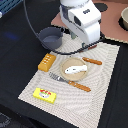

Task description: Interact with the objects in diverse but meaningful ways.

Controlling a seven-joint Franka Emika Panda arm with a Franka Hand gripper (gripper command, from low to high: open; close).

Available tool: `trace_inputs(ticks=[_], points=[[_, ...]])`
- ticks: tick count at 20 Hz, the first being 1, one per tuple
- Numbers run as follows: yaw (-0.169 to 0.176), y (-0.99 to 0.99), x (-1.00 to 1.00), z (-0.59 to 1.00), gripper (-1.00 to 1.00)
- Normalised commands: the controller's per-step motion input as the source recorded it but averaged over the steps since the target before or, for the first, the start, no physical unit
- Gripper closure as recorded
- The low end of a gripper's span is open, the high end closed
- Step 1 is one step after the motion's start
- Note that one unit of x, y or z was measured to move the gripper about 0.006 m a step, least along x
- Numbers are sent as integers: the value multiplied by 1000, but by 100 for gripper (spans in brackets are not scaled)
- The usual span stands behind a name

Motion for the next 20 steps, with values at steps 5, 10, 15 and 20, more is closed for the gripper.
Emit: trace_inputs(ticks=[5, 10, 15, 20], points=[[-24, 520, 746, 27, -100], [-30, 268, 397, -274, -100], [-15, 189, 217, -386, -100], [-2, 278, 134, -433, -100]])
